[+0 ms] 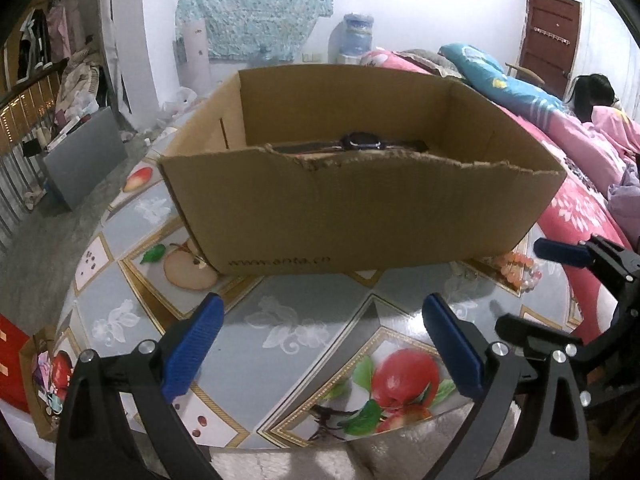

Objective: Organize jewelry
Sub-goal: 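Withdraw both grippers from the box toward the pink bead bracelet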

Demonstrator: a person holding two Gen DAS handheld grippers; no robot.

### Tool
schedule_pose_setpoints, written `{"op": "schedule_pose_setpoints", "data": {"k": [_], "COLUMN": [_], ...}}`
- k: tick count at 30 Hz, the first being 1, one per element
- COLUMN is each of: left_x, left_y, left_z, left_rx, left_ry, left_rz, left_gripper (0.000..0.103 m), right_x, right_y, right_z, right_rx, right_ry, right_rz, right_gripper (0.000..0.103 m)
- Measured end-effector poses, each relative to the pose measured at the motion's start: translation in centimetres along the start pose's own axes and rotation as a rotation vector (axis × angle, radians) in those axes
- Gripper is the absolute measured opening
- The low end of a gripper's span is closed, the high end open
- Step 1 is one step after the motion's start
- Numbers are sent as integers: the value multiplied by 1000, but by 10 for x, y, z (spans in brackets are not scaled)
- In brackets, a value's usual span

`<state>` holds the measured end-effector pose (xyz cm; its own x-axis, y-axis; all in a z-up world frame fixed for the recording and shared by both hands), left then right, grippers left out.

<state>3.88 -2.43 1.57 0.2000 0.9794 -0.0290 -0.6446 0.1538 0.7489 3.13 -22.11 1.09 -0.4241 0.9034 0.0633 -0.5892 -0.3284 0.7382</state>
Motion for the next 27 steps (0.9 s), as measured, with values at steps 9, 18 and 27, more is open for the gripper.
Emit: {"op": "schedule_pose_setpoints", "data": {"k": [9,18,27], "left_x": [-11,-24,-23], "left_y": [-15,-27,-33], "left_z": [-6,-14,-2], "left_rx": [21,20,-20], "left_ry": [13,-37,-72], "left_rz": [-43,-85,-98], "left_gripper": [97,97,97], "right_x": [-17,-34,-35], "right_y": [8,5,8], "right_z": [-16,-32,-15], "right_rx": [-19,33,-49], "right_ry": [22,-60,-135], "right_rz": [-98,42,101], "right_gripper": [95,95,70]}}
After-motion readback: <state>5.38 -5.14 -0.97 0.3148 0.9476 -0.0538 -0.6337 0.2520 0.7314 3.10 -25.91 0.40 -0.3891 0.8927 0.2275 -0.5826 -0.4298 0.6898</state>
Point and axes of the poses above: each gripper's, at about its wrist camera, not at the fingertips, and y roughly against the way its jaws point, x to its left, z to its top, the point moved 2 cm from there along -y, roughly the way its jaws point
